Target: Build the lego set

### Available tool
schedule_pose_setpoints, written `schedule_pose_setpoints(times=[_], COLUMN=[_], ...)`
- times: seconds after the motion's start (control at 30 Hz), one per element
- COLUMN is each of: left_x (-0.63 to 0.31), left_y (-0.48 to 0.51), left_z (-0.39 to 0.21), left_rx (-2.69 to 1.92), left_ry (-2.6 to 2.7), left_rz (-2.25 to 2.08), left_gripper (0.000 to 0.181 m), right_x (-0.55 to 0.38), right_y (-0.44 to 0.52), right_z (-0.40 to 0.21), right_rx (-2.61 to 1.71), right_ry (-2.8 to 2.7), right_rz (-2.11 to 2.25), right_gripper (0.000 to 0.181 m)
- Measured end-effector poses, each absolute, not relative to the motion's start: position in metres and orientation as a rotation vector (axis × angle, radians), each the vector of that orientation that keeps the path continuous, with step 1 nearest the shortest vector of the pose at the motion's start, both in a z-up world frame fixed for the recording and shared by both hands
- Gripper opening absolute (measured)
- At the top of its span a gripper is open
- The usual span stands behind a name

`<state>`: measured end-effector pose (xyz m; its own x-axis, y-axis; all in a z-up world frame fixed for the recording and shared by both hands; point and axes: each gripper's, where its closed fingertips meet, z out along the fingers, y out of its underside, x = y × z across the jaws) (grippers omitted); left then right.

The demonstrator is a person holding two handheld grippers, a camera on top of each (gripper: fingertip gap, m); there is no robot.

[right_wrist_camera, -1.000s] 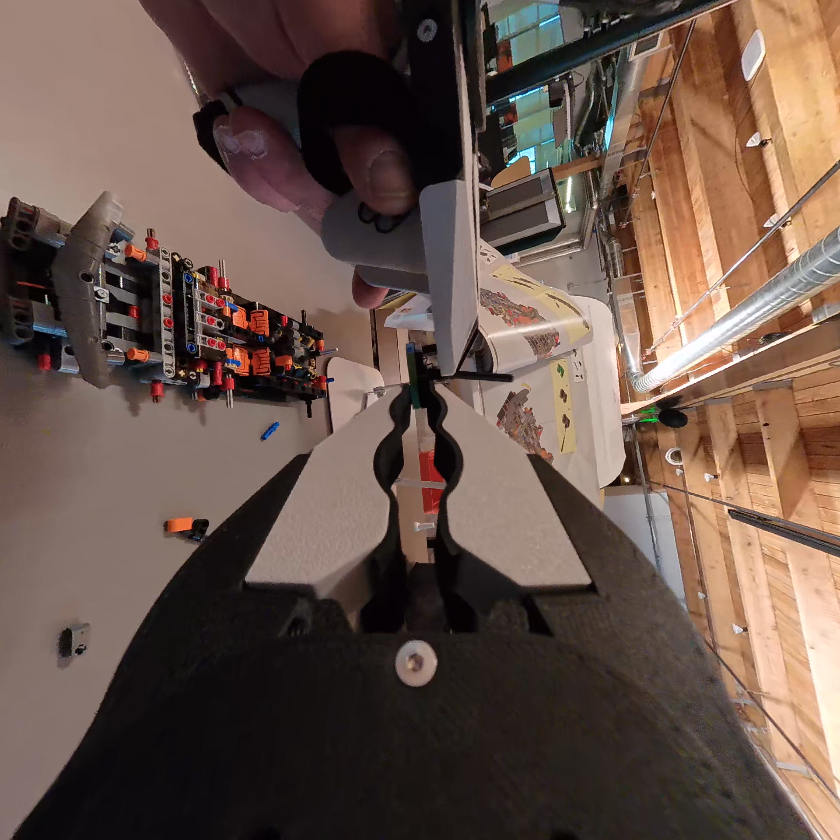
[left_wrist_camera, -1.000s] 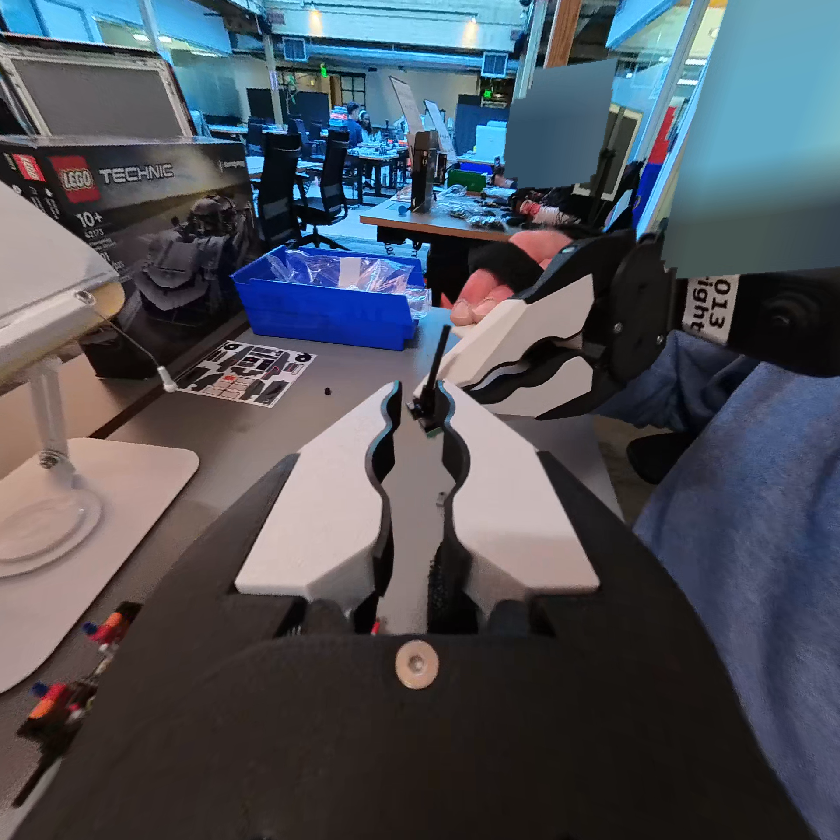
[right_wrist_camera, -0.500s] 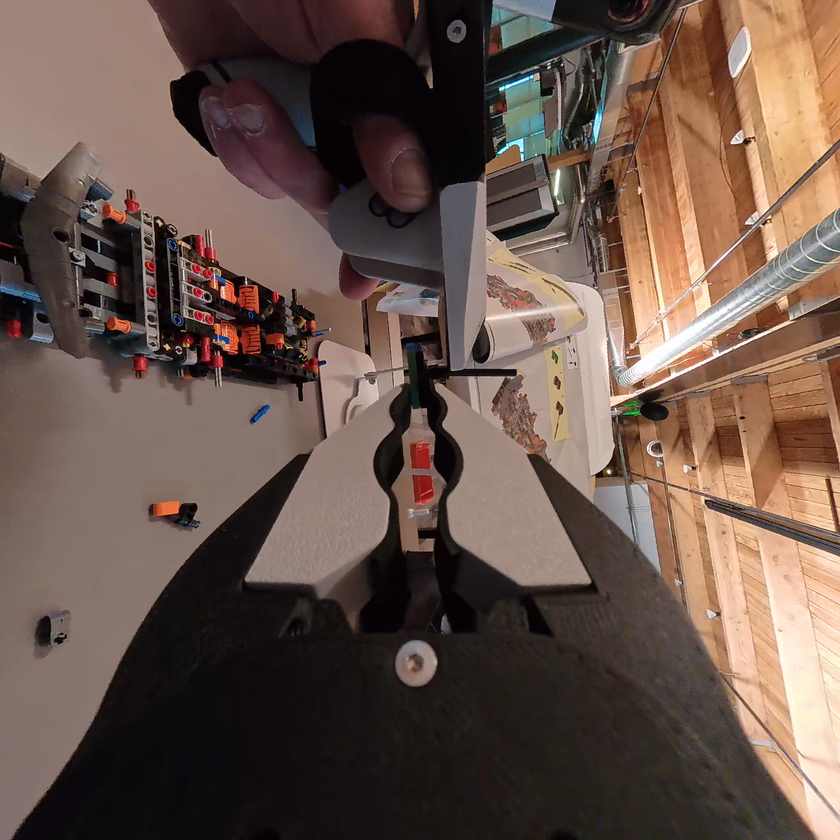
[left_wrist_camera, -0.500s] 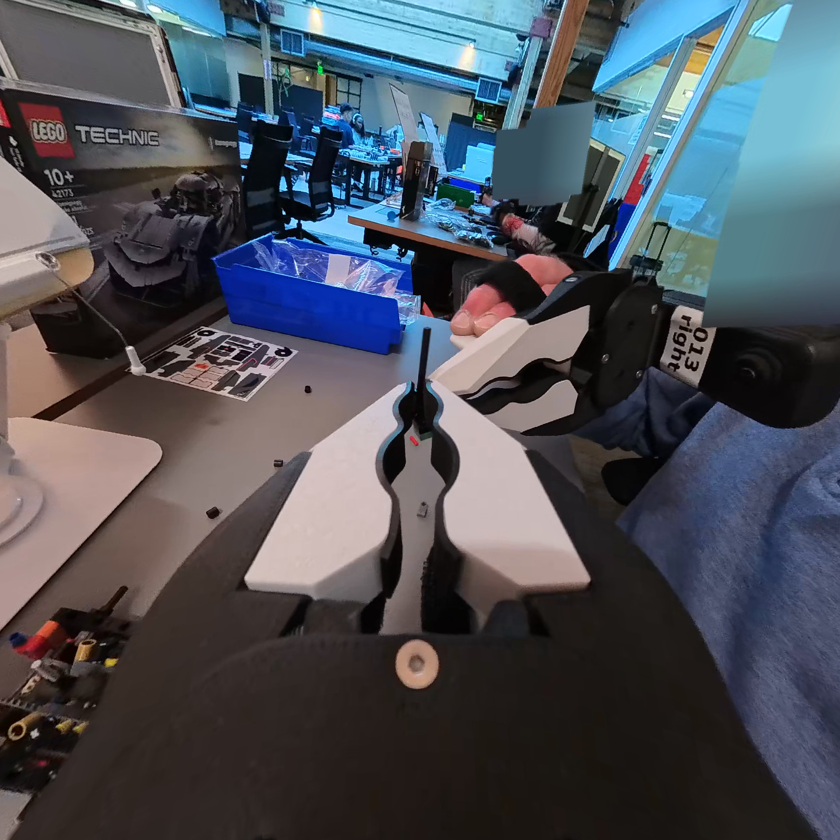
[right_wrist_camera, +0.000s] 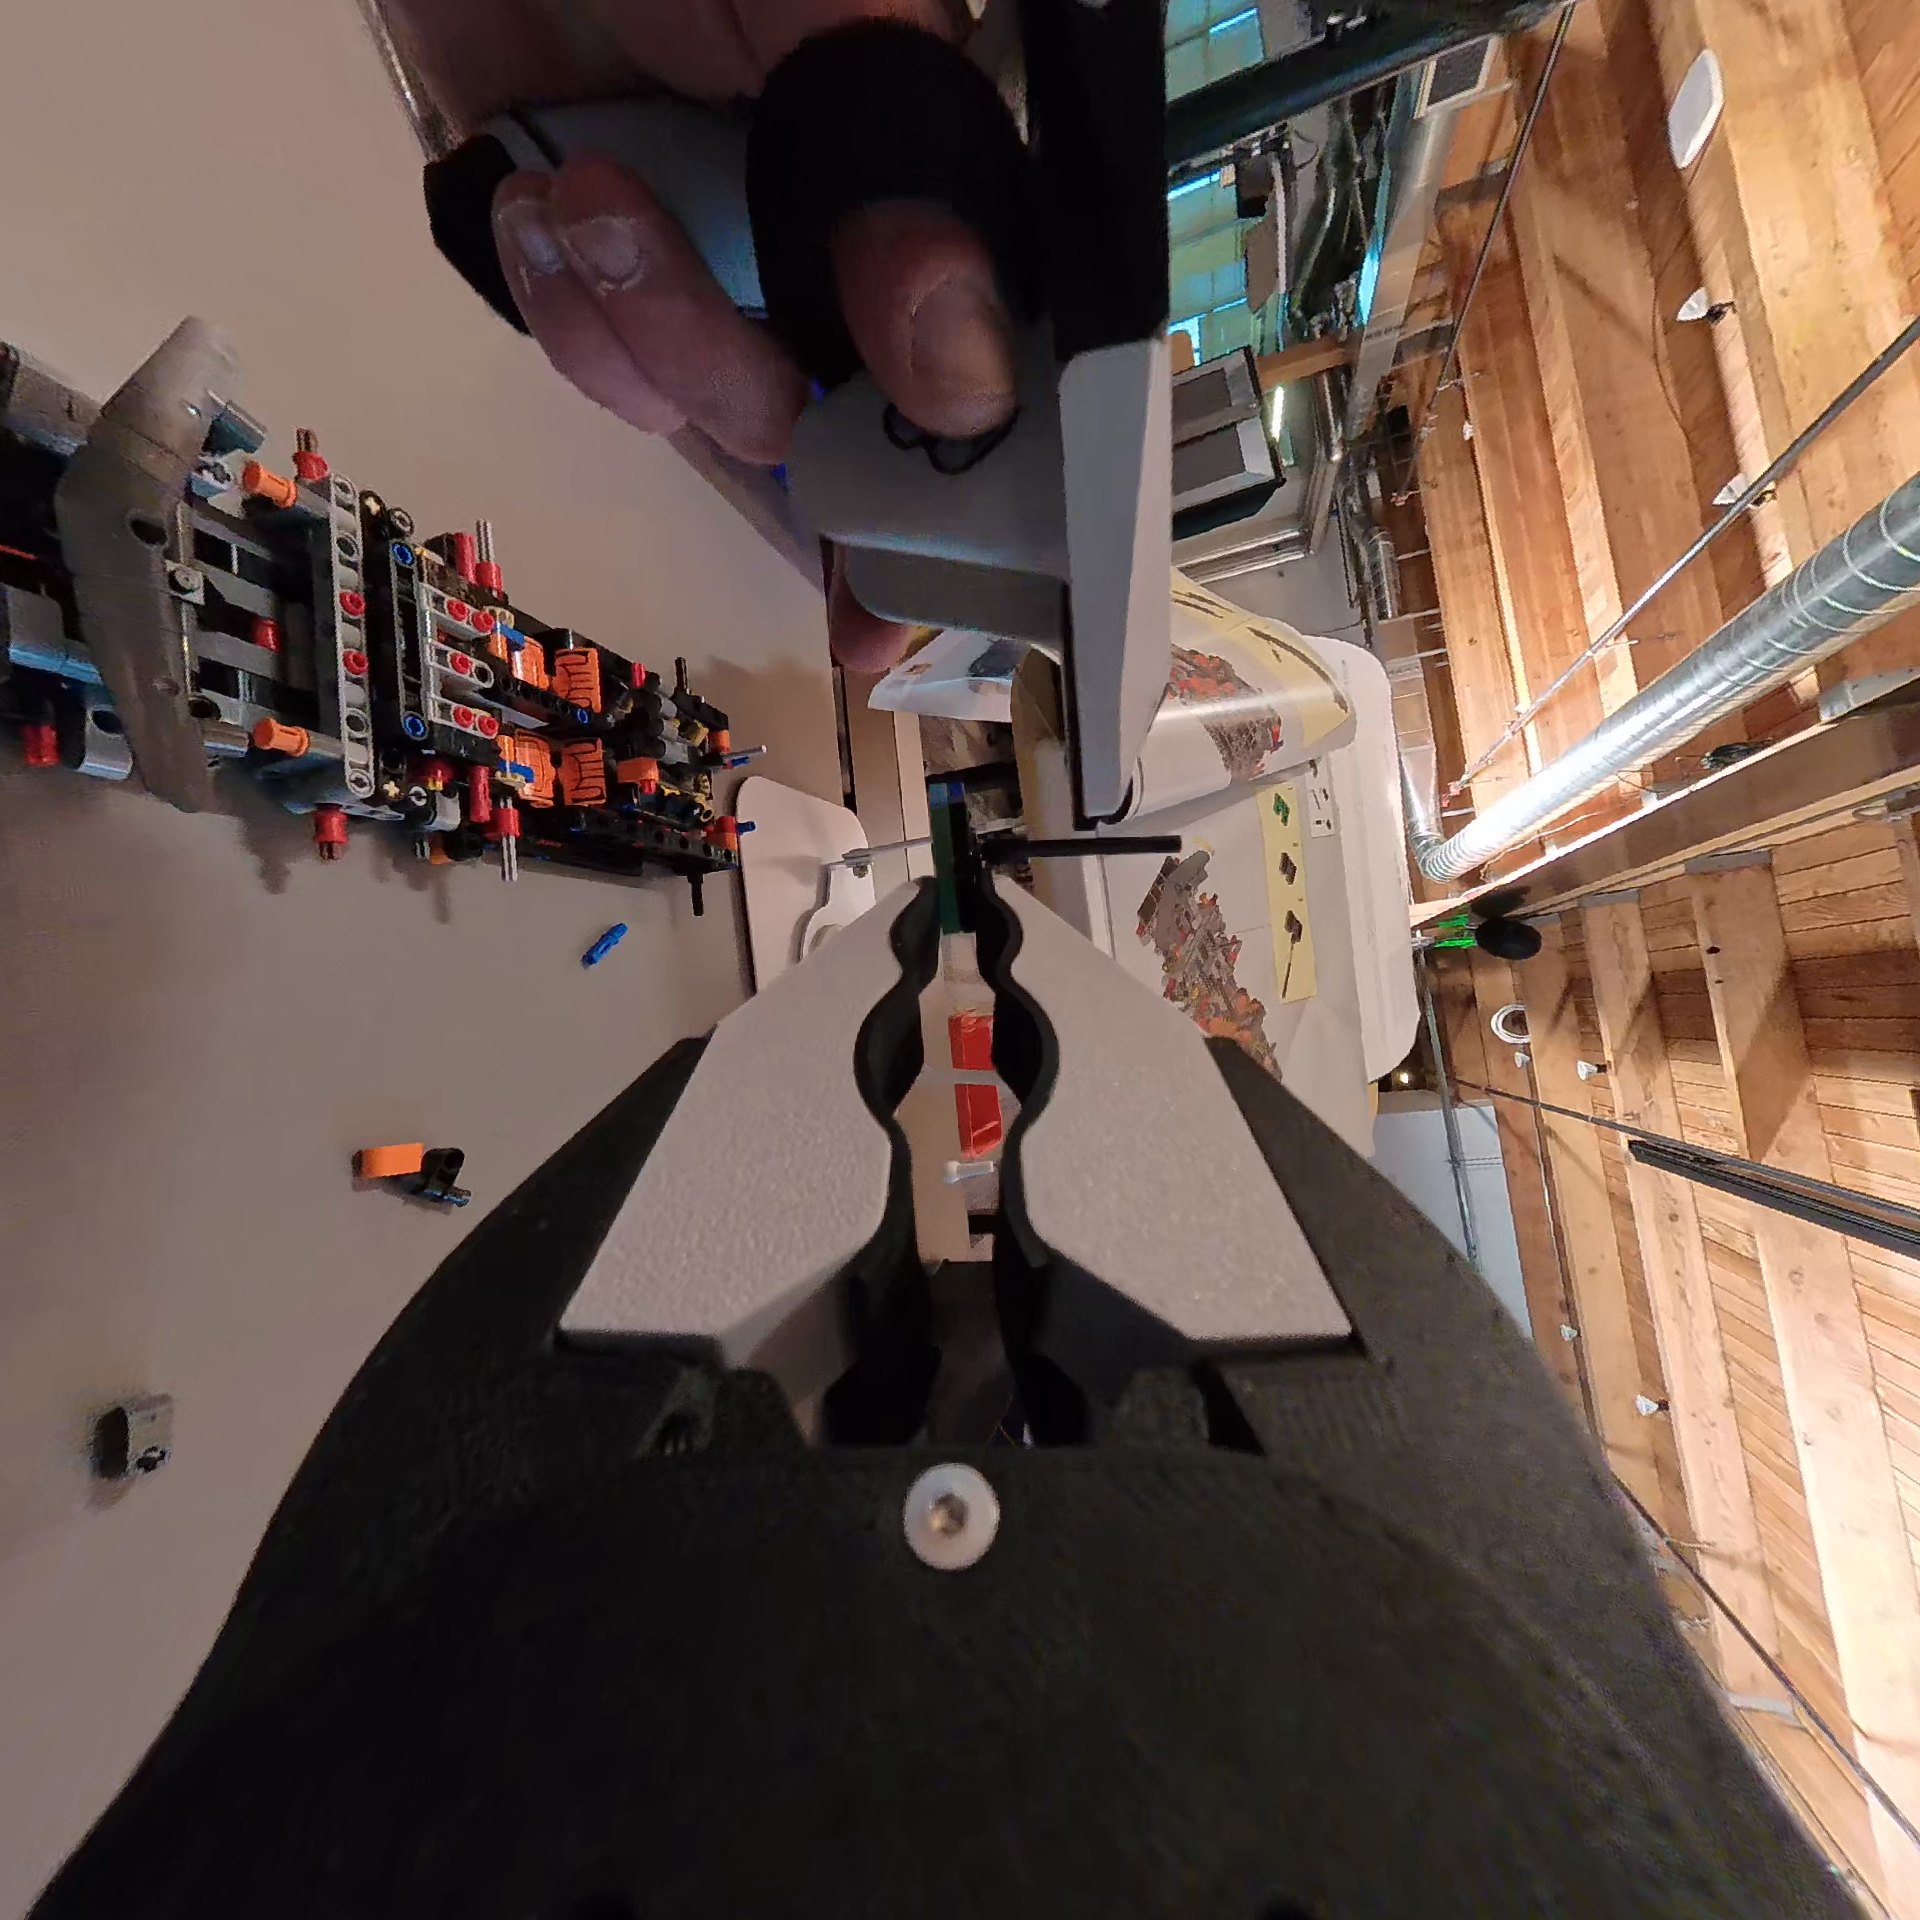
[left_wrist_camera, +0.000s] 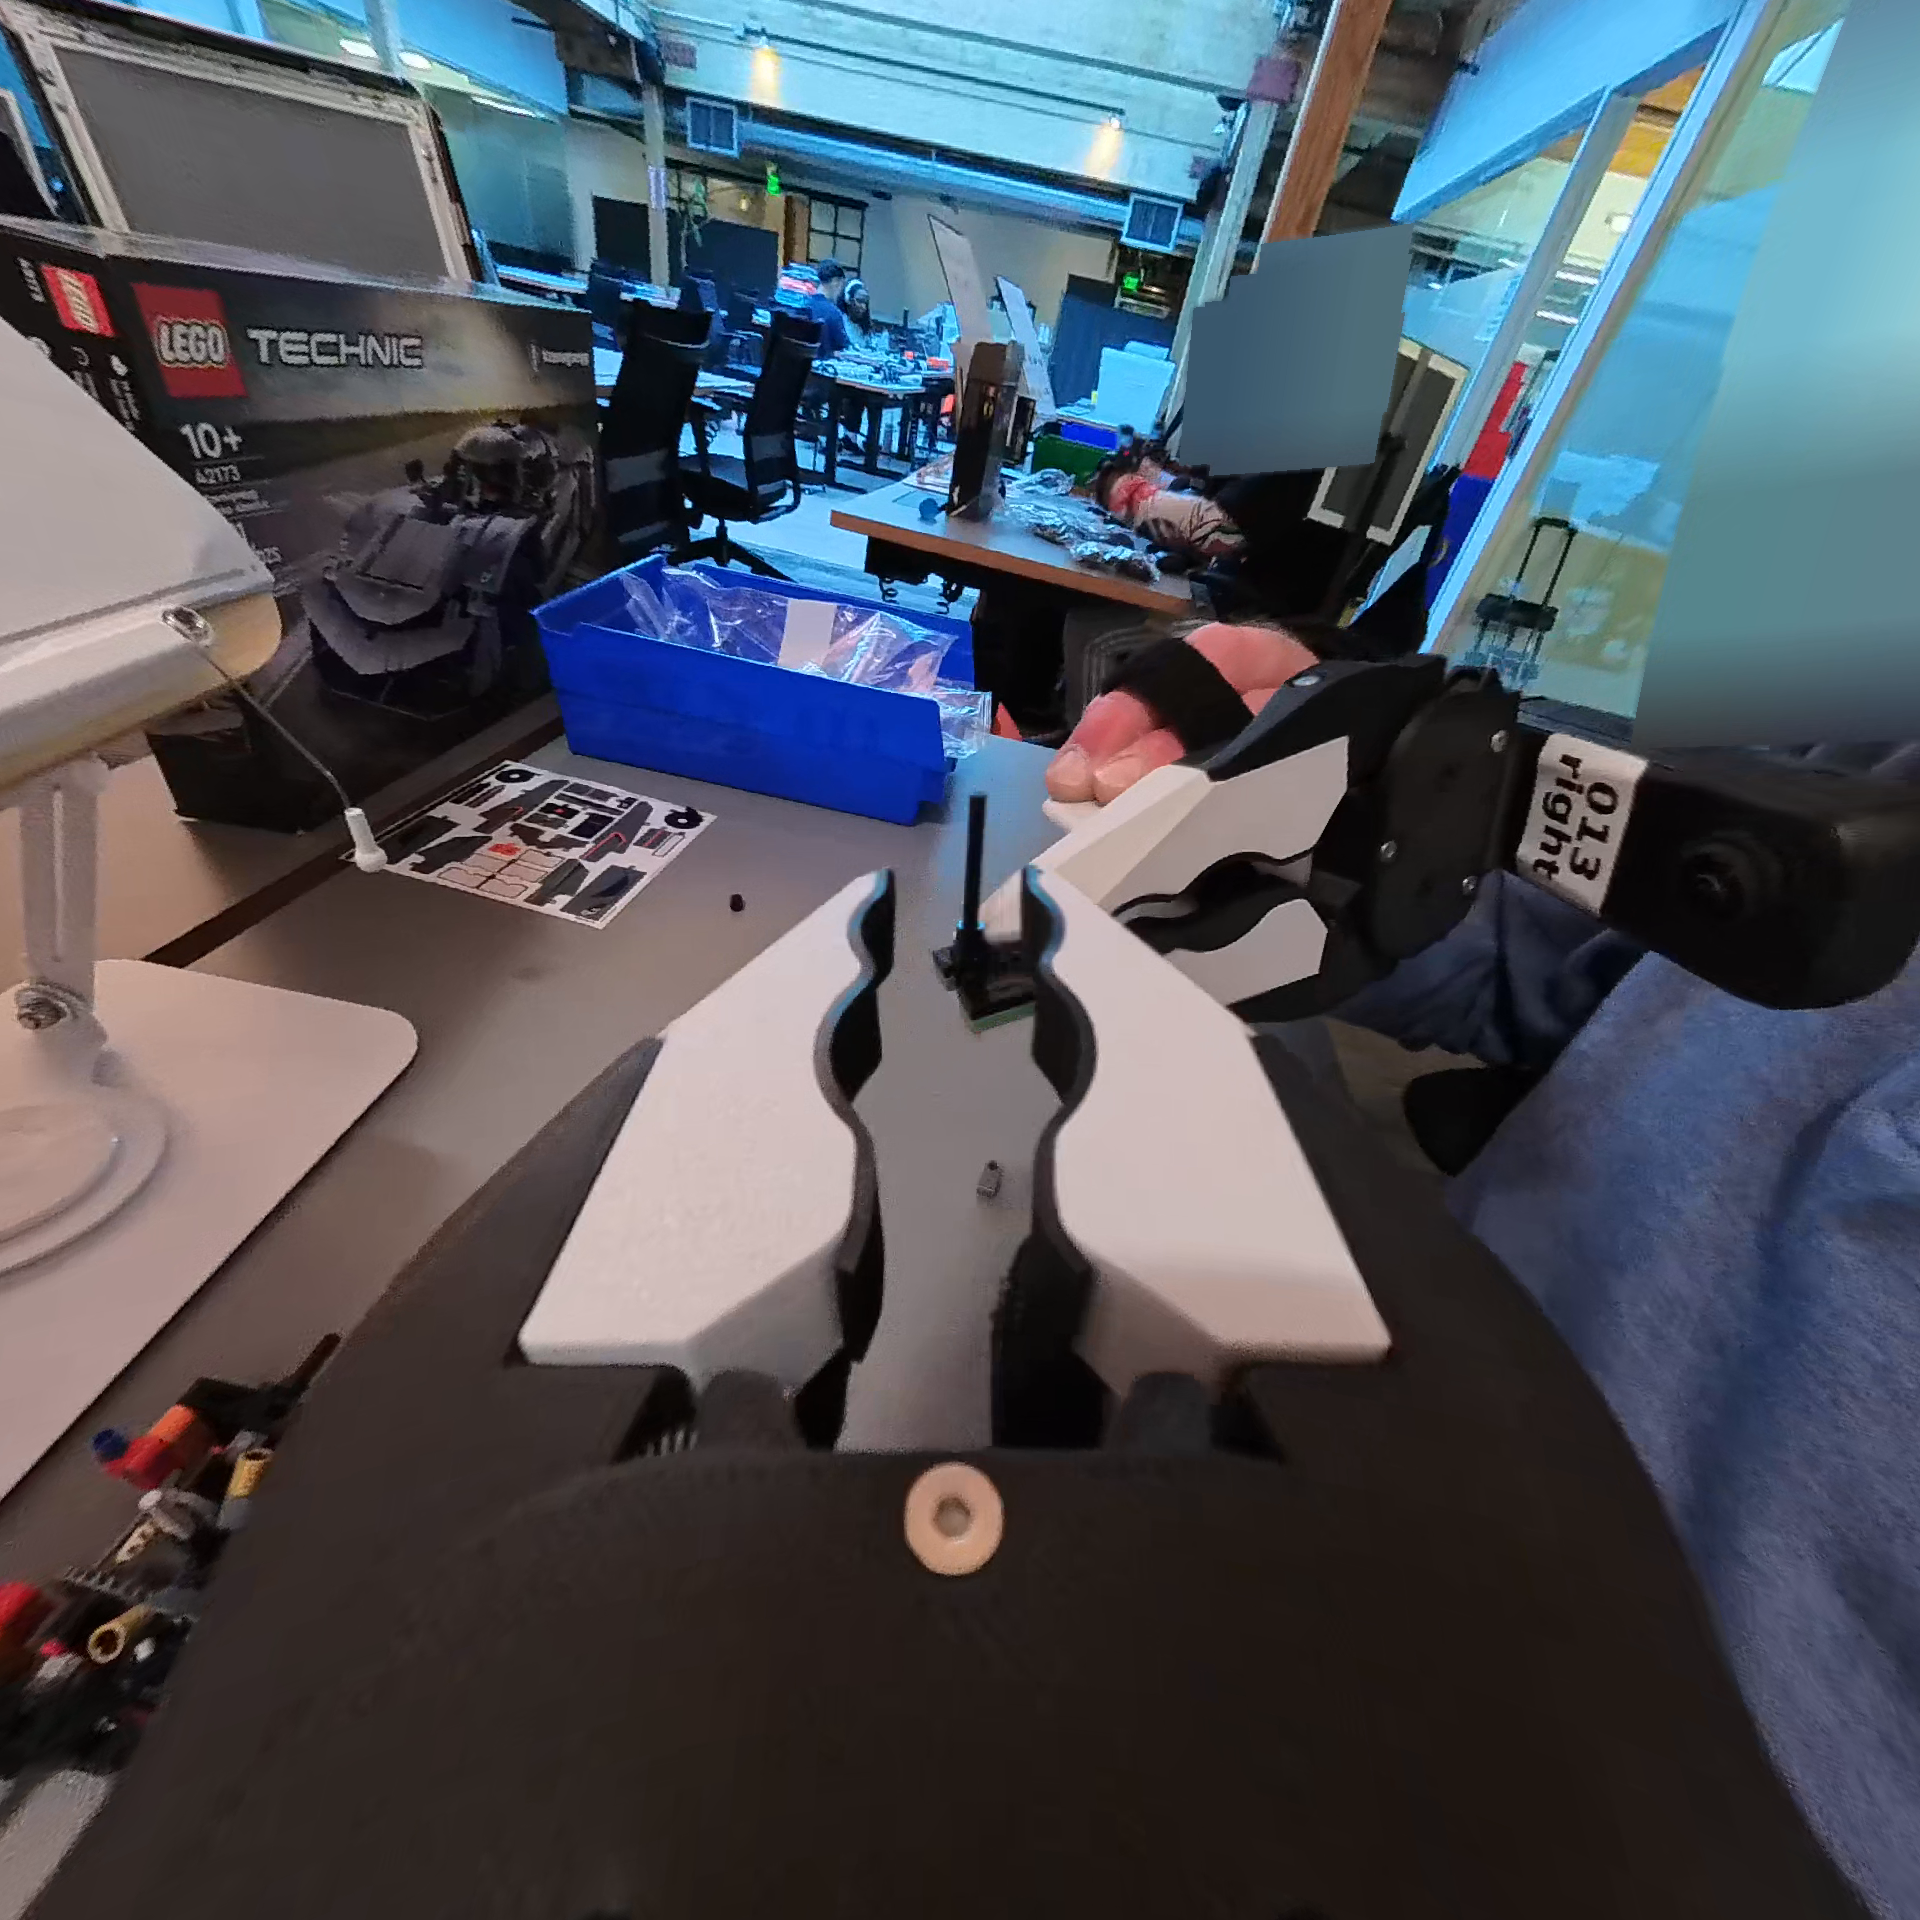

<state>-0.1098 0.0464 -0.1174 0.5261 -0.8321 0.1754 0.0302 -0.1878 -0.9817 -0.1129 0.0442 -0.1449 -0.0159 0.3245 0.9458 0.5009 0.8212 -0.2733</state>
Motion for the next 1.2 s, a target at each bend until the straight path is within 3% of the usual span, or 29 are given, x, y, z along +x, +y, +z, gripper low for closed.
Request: schedule_pose_setpoints(times=[0.17,0.33,0.9,1.1,1.2], left_x=[-0.105,-0.115,-0.185,-0.207,-0.216], left_y=[0.043,0.043,0.032,0.025,0.017], left_z=[-0.124,-0.132,-0.142,-0.141,-0.139], left_rx=[-1.593,-1.61,-1.518,-1.484,-1.447], left_ry=[0.765,0.751,0.517,0.549,0.601], left_rz=[-0.776,-0.716,-1.086,-1.065,-1.048], left_gripper=[0.022,0.0,0.0,0.0,0.0], right_x=[-0.118,-0.129,-0.194,-0.21,-0.213], right_y=[0.04,0.036,0.023,0.018,0.012], right_z=[-0.151,-0.152,-0.163,-0.165,-0.165], right_rx=[-0.655,-0.654,-0.59,-0.62,-0.68], right_ry=[-1.658,-1.665,-1.682,-1.729,-1.766], right_rz=[-0.165,-0.156,-0.121,-0.049,0.086], right_gripper=[0.004,0.004,0.004,0.024,0.023])
